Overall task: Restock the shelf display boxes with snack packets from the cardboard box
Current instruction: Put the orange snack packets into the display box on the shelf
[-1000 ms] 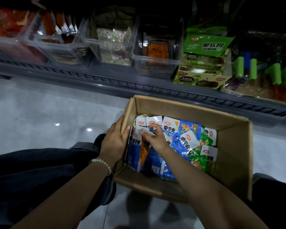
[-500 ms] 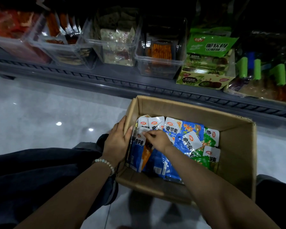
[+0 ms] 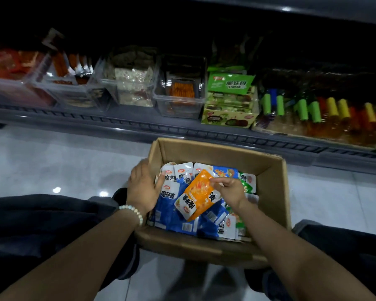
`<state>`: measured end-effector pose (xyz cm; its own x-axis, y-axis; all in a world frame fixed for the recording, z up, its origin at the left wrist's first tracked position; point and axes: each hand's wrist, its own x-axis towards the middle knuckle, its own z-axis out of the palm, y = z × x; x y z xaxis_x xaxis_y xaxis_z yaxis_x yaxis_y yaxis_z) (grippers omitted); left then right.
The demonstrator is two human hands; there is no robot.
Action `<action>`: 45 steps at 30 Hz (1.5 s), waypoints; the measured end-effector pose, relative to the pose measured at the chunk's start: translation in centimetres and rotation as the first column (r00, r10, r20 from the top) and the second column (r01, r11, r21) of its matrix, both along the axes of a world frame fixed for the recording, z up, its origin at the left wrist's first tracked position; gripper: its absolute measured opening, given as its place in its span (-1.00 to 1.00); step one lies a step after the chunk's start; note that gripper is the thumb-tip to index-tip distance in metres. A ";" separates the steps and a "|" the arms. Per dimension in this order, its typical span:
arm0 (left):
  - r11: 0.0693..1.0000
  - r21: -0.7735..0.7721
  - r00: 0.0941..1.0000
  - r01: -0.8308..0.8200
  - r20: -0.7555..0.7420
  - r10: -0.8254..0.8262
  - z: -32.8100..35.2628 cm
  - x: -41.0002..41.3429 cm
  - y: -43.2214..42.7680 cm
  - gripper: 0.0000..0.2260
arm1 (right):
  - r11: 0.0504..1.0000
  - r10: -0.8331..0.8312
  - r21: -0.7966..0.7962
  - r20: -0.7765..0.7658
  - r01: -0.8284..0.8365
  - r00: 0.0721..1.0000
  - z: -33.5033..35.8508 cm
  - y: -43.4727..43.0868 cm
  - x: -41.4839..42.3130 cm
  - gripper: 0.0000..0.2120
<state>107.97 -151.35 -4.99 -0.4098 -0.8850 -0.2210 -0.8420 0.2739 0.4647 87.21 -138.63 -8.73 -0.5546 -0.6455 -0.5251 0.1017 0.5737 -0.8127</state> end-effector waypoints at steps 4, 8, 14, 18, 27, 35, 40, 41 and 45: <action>0.975 0.031 0.975 0.219 0.025 -0.220 3.9 -3.6 0.0 -0.15 | 0.994 0.079 -0.078 0.011 -0.078 0.997 6.6 0.4 -3.1 -0.80; 0.716 0.607 0.937 0.344 -0.266 -0.225 11.6 -8.5 0.2 -0.17 | 0.968 0.223 -0.130 0.039 -0.216 0.974 16.0 0.2 -6.0 -0.85; 0.280 0.796 0.838 0.537 -0.540 -0.075 22.0 -11.5 0.6 -0.49 | 0.934 0.159 -0.320 -0.029 -0.160 0.987 28.5 0.8 -6.7 -0.84; 0.479 0.708 0.746 0.519 -0.649 0.150 25.2 -11.9 1.4 -0.61 | 0.882 -0.150 -0.447 0.038 0.151 0.988 30.5 0.6 -5.4 -0.64; 0.591 0.765 0.490 0.257 -0.630 0.602 24.7 -11.8 1.4 -0.56 | 0.935 0.007 -0.352 -0.094 -0.040 0.996 28.8 -0.5 -0.9 -0.73; 0.587 0.749 0.490 0.306 -0.653 0.577 25.7 -10.7 0.0 -0.71 | 0.855 -0.279 -0.418 0.126 0.306 0.952 29.6 -0.3 -2.9 -0.88; 0.568 0.747 0.538 0.345 -0.653 0.533 26.3 -9.8 -0.1 -0.78 | 0.845 -0.275 -0.476 0.005 0.244 0.961 31.6 0.8 -6.0 -0.81; 0.564 0.747 0.560 0.353 -0.651 0.511 26.3 -9.7 0.0 -0.74 | 0.868 -0.214 -0.467 -0.039 0.172 0.976 32.0 1.0 -6.1 -0.81; 0.549 0.704 0.699 0.451 -0.661 0.274 26.4 -9.9 1.3 -0.62 | 0.917 -0.105 -0.400 -0.237 0.002 0.966 31.4 0.9 -4.8 -0.89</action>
